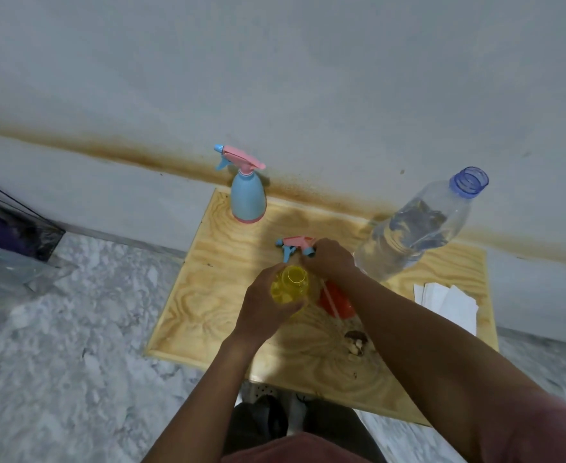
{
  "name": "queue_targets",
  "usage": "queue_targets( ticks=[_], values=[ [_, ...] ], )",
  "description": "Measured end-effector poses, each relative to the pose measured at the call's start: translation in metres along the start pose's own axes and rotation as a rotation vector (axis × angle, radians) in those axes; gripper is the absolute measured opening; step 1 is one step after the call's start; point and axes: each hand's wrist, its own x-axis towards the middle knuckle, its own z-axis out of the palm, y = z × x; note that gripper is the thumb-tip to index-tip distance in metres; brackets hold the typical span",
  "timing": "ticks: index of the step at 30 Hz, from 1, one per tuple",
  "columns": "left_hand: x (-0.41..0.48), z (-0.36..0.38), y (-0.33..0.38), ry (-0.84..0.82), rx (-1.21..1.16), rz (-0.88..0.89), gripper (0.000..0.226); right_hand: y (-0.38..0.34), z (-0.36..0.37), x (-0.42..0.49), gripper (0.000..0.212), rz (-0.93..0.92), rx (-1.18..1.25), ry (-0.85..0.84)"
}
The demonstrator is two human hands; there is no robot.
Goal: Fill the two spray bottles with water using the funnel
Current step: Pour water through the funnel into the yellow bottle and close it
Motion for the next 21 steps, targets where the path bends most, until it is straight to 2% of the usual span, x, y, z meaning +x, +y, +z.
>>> queue_targets(
  ticks=[5,9,15,21],
  values=[
    [-0.003,0.000,0.003,-0.016,-0.060,-0.014,0.069,-0.006,-0.011,-0.016,0.021,-0.004,0.317,0.149],
    [-0.002,0.000,0.004,-0.020,-0.080,-0.010,0.067,-0.019,-0.039,-0.047,0.036,-0.117,0.553,0.360],
    [-0.001,0.002,0.001,-0.019,-0.018,0.004,0.073,-0.028,-0.079,-0.096,0.043,-0.266,0.852,0.519],
    [-0.002,0.001,0.004,-0.032,-0.026,0.012,0.065,-0.039,-0.101,-0.142,0.032,-0.386,1.103,0.613]
  ],
)
